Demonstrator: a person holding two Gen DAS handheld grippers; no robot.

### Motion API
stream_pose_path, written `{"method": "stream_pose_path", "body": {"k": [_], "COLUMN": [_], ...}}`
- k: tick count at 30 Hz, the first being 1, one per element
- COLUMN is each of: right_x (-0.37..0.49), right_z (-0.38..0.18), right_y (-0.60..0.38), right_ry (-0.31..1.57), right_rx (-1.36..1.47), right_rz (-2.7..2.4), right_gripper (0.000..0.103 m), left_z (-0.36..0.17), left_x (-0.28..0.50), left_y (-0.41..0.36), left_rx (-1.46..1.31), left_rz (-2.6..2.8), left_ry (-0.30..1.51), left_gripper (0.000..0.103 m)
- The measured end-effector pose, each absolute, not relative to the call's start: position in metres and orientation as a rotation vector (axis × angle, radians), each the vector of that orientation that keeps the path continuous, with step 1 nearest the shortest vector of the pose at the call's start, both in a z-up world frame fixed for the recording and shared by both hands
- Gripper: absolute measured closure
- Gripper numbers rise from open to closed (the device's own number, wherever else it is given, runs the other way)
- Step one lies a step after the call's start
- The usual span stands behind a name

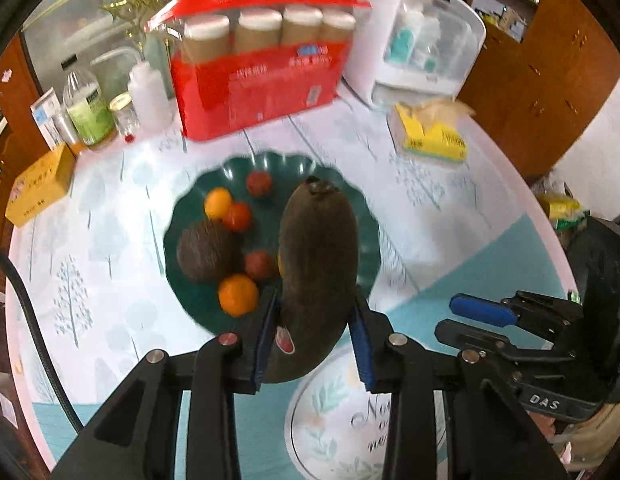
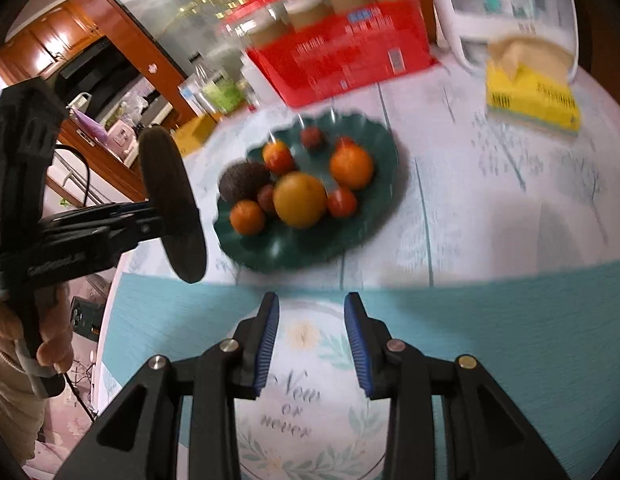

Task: Organize fruits
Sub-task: 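Lift the yam onto the green plate and open the left tool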

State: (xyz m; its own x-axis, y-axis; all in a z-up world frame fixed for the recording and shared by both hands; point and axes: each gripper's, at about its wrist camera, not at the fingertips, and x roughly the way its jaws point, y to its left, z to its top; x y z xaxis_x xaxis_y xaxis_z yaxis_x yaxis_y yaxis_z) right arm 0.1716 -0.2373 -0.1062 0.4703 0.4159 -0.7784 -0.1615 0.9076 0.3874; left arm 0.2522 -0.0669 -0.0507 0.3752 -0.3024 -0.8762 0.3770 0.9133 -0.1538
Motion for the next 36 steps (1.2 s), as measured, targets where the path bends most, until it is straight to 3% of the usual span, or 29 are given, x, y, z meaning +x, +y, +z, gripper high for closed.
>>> {"method": "stream_pose_path", "body": {"k": [11, 28, 36], "right_x": [0.240, 0.289, 0.290], "right_z": [-0.052, -0.116, -0.129], "right_y": [-0.233, -0.231, -0.230], "right_ry": [0.888, 1.015, 1.037], "right_rx": [0.177, 0.193, 0.187], "right_rz": [0.255, 0.221, 0.231], "right_gripper": [0.069, 0.069, 0.069], "left_z": [-0.046, -0.122, -0.126], "left_x": [0.306, 0.362, 0.364], "left_y": [-0.085, -0.088, -0.088], "left_rx": [-0.003, -0.016, -0.003], "left_rz": [-0.425, -0.334, -0.317], "left_ry": [1.103, 1.239, 1.225], "left_gripper": [0.071, 0.071, 0.066]}}
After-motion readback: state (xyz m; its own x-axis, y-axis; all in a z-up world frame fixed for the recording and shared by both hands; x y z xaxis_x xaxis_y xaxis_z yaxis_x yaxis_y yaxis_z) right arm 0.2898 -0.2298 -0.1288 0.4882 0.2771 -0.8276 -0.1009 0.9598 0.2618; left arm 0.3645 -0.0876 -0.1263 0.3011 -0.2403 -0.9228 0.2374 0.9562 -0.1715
